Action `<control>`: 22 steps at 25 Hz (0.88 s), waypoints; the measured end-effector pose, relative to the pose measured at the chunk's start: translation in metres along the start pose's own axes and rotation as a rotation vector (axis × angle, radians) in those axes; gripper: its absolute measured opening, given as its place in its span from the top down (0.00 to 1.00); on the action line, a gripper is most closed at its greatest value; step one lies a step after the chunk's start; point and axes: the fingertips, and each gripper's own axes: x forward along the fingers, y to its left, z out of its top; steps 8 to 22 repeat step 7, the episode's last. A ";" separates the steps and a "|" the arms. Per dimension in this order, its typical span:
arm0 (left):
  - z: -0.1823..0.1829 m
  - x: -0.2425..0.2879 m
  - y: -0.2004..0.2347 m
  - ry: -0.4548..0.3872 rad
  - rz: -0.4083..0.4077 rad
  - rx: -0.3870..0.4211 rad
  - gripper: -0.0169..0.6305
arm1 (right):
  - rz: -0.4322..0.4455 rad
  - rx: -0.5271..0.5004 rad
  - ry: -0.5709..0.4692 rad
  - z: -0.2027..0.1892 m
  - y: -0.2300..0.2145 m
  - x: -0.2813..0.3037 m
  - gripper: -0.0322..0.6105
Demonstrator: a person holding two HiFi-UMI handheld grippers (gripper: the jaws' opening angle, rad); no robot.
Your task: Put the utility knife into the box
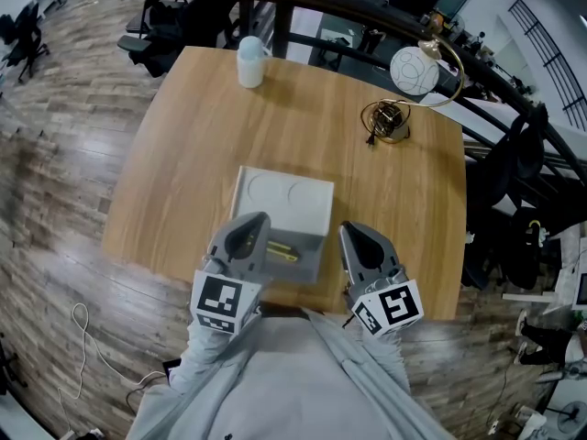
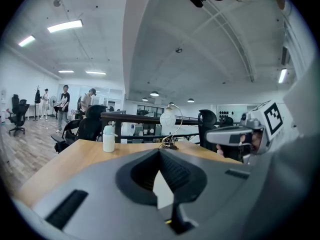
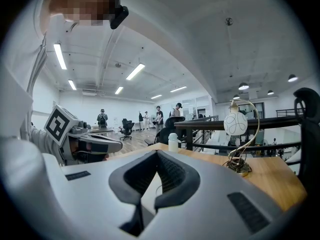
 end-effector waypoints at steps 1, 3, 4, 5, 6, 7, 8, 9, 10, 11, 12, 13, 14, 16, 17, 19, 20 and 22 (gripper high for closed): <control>0.000 0.000 0.000 0.000 0.001 -0.001 0.95 | 0.002 -0.001 0.000 0.000 0.000 0.000 0.92; 0.001 0.000 0.000 0.000 0.002 -0.002 0.95 | 0.006 -0.002 0.002 0.000 0.000 0.001 0.92; 0.001 0.000 0.000 0.000 0.003 -0.002 0.95 | 0.009 -0.002 0.003 0.000 0.000 0.000 0.92; 0.001 0.000 0.000 0.000 0.004 -0.002 0.95 | 0.011 -0.002 0.005 0.000 0.000 0.000 0.92; 0.001 -0.001 0.000 0.001 0.004 -0.003 0.95 | 0.012 -0.002 0.006 0.000 0.001 0.000 0.92; 0.001 -0.001 0.000 0.001 0.005 -0.003 0.95 | 0.014 -0.001 0.008 0.000 0.001 -0.001 0.92; 0.001 -0.001 0.000 0.001 0.005 -0.003 0.95 | 0.014 -0.001 0.008 0.000 0.001 -0.001 0.92; 0.001 -0.001 0.000 0.001 0.005 -0.003 0.95 | 0.014 -0.001 0.008 0.000 0.001 -0.001 0.92; 0.001 -0.001 0.000 0.001 0.005 -0.003 0.95 | 0.014 -0.001 0.008 0.000 0.001 -0.001 0.92; 0.001 -0.001 0.000 0.001 0.005 -0.003 0.95 | 0.014 -0.001 0.008 0.000 0.001 -0.001 0.92; 0.001 -0.001 0.000 0.001 0.005 -0.003 0.95 | 0.014 -0.001 0.008 0.000 0.001 -0.001 0.92; 0.001 -0.001 0.000 0.001 0.005 -0.003 0.95 | 0.014 -0.001 0.008 0.000 0.001 -0.001 0.92; 0.001 -0.001 0.000 0.001 0.005 -0.003 0.95 | 0.014 -0.001 0.008 0.000 0.001 -0.001 0.92; 0.001 -0.001 0.000 0.001 0.005 -0.003 0.95 | 0.014 -0.001 0.008 0.000 0.001 -0.001 0.92; 0.001 -0.001 0.000 0.001 0.005 -0.003 0.95 | 0.014 -0.001 0.008 0.000 0.001 -0.001 0.92; 0.001 -0.001 0.000 0.001 0.005 -0.003 0.95 | 0.014 -0.001 0.008 0.000 0.001 -0.001 0.92; 0.001 -0.001 0.000 0.001 0.005 -0.003 0.95 | 0.014 -0.001 0.008 0.000 0.001 -0.001 0.92; 0.001 -0.001 0.000 0.001 0.005 -0.003 0.95 | 0.014 -0.001 0.008 0.000 0.001 -0.001 0.92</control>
